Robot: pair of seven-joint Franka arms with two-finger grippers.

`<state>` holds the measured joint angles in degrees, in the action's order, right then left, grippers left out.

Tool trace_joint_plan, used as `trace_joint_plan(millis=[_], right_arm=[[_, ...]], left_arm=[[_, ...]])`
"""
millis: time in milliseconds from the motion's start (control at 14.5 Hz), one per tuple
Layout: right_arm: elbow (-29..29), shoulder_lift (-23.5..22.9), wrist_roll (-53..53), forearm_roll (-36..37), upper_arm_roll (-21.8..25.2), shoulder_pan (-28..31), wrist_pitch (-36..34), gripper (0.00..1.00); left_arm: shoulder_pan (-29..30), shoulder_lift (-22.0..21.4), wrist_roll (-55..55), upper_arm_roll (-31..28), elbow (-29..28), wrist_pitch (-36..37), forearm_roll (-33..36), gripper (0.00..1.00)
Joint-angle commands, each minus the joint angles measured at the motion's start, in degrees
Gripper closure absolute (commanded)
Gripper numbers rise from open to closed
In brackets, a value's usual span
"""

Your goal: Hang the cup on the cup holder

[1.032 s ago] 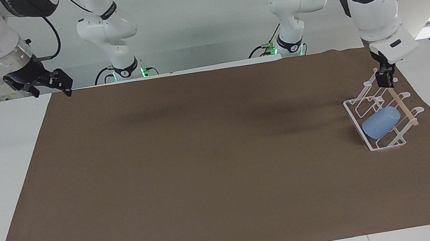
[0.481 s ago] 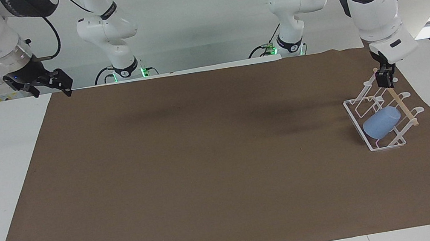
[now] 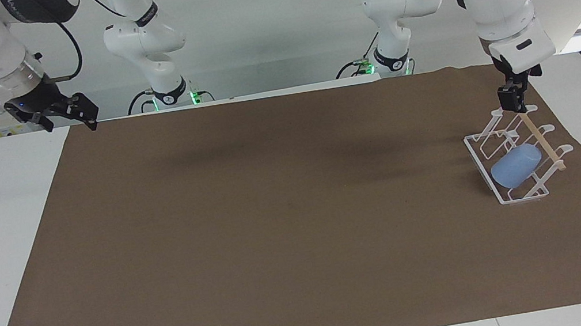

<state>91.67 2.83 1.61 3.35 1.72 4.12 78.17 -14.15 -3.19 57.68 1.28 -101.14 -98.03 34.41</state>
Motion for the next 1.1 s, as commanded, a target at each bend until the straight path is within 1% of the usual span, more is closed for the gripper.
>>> trace_joint_plan(millis=[0, 69, 138, 275, 344, 481, 550, 688, 757, 894, 1032], right_arm=[[0.4, 0.2, -1.3, -0.2, -0.5, 0.7, -0.4, 0.01], [0.4, 0.2, -1.3, -0.2, -0.5, 0.7, -0.4, 0.01], [0.4, 0.2, -1.3, -0.2, -0.5, 0.7, -0.4, 0.01], [0.4, 0.2, -1.3, -0.2, -0.5, 0.7, -0.4, 0.01], [0.4, 0.2, -1.3, -0.2, -0.5, 0.7, -0.4, 0.01], [0.4, 0.2, -1.3, -0.2, -0.5, 0.7, -0.4, 0.01], [0.4, 0.2, -1.3, -0.2, -0.5, 0.7, -0.4, 0.01], [0.4, 0.2, -1.3, -0.2, -0.5, 0.7, -0.4, 0.01], [0.4, 0.2, -1.3, -0.2, -0.5, 0.7, -0.4, 0.01], [0.4, 0.2, -1.3, -0.2, -0.5, 0.7, -0.4, 0.01], [0.4, 0.2, -1.3, -0.2, -0.6, 0.7, -0.4, 0.01]], left_arm=[[-0.2, -0.4, -6.0, -0.2, 0.3, 2.0, -1.3, 0.0], [0.0, -0.3, -9.6, -0.2, 0.7, 3.3, -4.1, 0.0], [0.3, -0.3, -13.6, -0.4, 0.7, 3.5, -8.3, 0.0], [0.5, -0.3, -19.4, -0.8, 0.9, 5.0, -12.3, 0.0], [0.6, -0.2, -22.5, -1.1, 1.4, 5.6, -16.6, 0.0], [3.3, 0.5, -30.6, -1.2, 3.5, 8.3, -25.7, 0.0], [4.0, 0.5, -33.8, -1.4, 4.6, 9.9, -27.9, 0.0], [7.4, 1.1, -42.7, -1.5, 6.5, 12.1, -33.5, 0.0], [9.0, 1.2, -47.8, -1.5, 6.5, 12.2, -34.9, 0.0], [10.8, 1.2, -56.0, -1.5, 6.7, 13.6, -35.4, 0.0], [12.4, 1.9, -59.0, -1.5, 9.0, 15.5, -35.5, 0.0]])
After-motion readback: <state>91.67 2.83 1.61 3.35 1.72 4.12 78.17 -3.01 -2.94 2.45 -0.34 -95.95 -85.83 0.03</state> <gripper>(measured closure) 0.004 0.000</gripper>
